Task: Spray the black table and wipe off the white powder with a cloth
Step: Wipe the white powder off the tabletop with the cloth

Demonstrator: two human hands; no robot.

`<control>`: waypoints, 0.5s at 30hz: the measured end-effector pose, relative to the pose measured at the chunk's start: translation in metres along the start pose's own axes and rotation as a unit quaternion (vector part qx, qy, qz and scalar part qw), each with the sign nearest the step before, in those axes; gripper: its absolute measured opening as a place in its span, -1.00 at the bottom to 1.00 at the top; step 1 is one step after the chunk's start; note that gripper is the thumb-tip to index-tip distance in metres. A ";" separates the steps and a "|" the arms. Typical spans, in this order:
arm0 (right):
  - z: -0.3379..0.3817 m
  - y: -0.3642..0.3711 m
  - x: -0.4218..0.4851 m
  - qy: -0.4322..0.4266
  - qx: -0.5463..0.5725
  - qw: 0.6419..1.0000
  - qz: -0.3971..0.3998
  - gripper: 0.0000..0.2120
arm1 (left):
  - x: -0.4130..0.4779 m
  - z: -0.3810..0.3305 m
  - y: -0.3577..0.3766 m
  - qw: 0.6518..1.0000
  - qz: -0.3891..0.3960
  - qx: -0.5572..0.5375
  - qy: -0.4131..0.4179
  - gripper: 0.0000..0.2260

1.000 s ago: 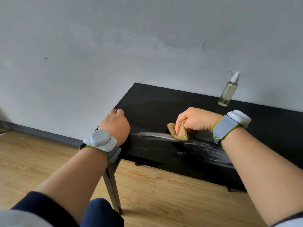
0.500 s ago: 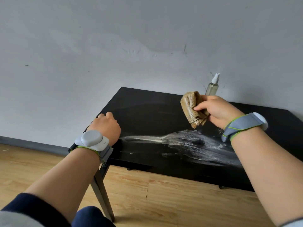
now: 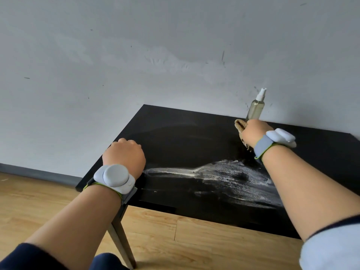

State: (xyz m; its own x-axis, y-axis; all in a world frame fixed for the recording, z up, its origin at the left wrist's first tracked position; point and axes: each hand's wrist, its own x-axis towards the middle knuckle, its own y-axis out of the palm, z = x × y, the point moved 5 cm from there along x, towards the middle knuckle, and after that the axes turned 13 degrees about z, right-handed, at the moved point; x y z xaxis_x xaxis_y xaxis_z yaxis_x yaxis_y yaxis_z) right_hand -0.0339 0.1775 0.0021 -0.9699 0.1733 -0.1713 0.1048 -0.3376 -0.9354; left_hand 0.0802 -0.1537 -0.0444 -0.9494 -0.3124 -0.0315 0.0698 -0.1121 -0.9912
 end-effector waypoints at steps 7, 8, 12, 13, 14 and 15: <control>0.080 0.030 0.006 -0.068 -0.087 0.993 -0.043 -0.82 | -0.005 0.003 -0.007 0.998 -0.027 -0.055 0.000 -0.67; 0.090 0.034 0.008 -0.074 -0.091 0.992 -0.036 -0.84 | -0.005 0.004 -0.009 0.998 -0.028 -0.057 0.004 -0.67; 0.131 0.050 0.013 -0.103 -0.100 0.990 -0.001 -0.89 | -0.001 0.005 -0.008 0.999 -0.031 -0.022 0.015 -0.71; 0.137 0.052 0.013 -0.112 -0.102 0.989 0.004 -0.89 | -0.001 0.004 -0.008 0.999 -0.031 -0.014 0.019 -0.71; 0.146 0.056 0.013 -0.122 -0.103 0.987 0.009 -0.89 | -0.001 0.005 -0.007 0.999 -0.031 -0.004 0.024 -0.71; 0.155 0.059 0.013 -0.139 -0.102 0.985 0.015 -0.89 | -0.001 0.006 -0.007 0.999 -0.034 0.005 0.028 -0.71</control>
State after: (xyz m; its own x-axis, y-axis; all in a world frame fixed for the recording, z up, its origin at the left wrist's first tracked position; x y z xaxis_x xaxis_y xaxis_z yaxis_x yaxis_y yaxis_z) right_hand -0.0741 0.0159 -0.0075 -0.9854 -0.1033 -0.1355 0.1493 -0.1400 -0.9788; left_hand 0.0823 -0.1580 -0.0369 -0.9679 -0.2498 0.0279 0.0079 -0.1409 -0.9900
